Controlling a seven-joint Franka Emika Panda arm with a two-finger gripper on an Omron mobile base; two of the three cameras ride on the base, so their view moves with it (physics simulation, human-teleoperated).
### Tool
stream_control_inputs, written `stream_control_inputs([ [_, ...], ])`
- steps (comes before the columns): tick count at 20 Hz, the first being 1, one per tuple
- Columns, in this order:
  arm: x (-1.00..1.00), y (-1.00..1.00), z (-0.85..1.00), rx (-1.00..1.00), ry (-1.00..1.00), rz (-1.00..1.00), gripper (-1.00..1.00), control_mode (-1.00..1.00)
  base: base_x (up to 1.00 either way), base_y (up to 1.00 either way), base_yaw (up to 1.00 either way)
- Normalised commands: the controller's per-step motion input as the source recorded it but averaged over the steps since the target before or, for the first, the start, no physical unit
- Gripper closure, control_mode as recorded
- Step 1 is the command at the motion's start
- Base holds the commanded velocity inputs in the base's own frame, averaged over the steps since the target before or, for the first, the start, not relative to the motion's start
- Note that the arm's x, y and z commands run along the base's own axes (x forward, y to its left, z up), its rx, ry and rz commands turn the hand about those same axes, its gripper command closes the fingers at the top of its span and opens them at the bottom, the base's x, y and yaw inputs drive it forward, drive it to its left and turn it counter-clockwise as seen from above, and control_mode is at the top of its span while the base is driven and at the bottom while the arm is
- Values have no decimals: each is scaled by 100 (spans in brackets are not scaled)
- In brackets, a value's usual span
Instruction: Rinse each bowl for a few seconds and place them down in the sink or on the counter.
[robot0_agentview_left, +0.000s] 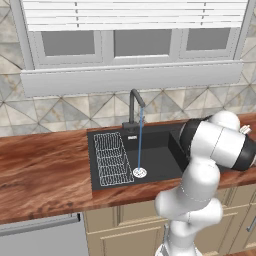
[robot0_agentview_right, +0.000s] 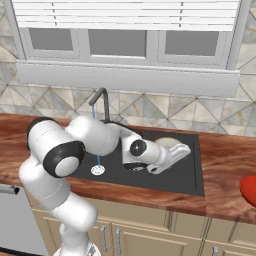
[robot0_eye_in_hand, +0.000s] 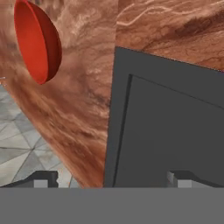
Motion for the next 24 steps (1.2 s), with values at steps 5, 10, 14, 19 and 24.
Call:
stream_control_inputs([
  [5, -2, -8, 100, 0, 6, -7, -100, -100, 0, 0, 0],
  [10, 0, -15, 100, 5, 9, -6, -100, -100, 0, 0, 0],
  [14, 0, -23, 97, 11, 11, -8, -100, -100, 0, 0, 0],
  [19, 0, -20, 91, 14, 11, -9, -100, -100, 0, 0, 0],
  [24, -6, -21, 83, 18, 11, -12, -100, -100, 0, 0, 0],
])
